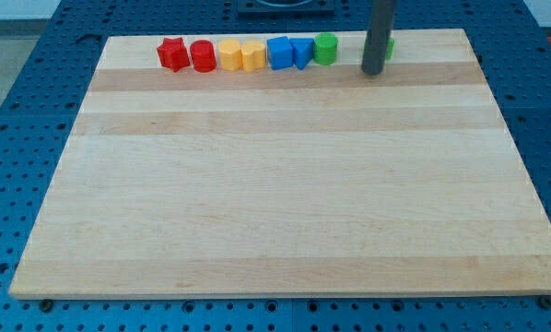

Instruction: Push the green star to the right side of the green circle

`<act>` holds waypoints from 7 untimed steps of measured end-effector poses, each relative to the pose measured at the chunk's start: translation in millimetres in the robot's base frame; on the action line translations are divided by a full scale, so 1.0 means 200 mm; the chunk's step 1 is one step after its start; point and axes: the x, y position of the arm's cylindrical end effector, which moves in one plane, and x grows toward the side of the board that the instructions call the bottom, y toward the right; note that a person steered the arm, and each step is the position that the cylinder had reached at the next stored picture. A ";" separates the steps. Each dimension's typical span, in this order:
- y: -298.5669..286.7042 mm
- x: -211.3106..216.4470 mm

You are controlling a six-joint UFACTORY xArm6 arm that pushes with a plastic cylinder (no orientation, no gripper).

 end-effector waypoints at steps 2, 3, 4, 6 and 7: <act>0.31 -0.20; 0.31 -0.25; 0.21 -0.25; -0.08 -0.25; -0.10 -0.23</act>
